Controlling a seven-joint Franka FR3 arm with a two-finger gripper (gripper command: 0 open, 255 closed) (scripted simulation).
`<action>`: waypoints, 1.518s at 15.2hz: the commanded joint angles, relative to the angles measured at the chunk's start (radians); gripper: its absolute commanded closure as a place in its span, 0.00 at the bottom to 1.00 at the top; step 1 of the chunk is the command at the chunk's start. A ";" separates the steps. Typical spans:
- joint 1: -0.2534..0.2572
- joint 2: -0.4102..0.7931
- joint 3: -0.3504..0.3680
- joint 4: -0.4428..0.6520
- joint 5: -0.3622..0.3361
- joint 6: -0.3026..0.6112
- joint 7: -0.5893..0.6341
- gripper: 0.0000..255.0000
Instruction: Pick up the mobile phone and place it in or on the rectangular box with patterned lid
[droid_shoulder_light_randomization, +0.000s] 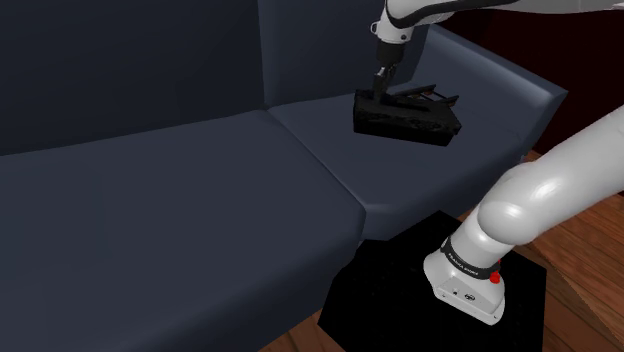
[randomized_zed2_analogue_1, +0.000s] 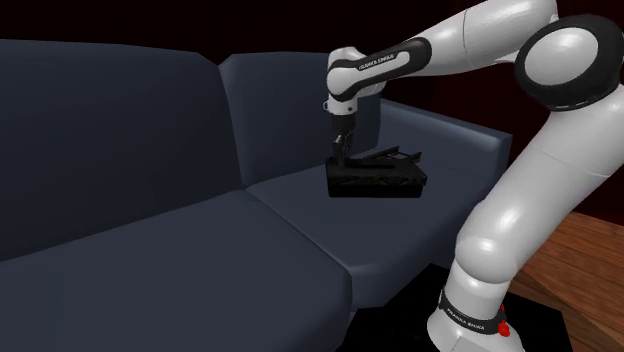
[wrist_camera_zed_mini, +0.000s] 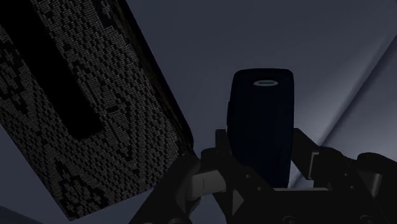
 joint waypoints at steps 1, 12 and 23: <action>-0.020 0.022 -0.033 0.028 -0.008 -0.001 -0.052 1.00; -0.122 0.195 -0.202 0.216 -0.001 0.002 -0.330 1.00; -0.173 0.313 -0.262 0.268 0.038 0.070 -0.449 1.00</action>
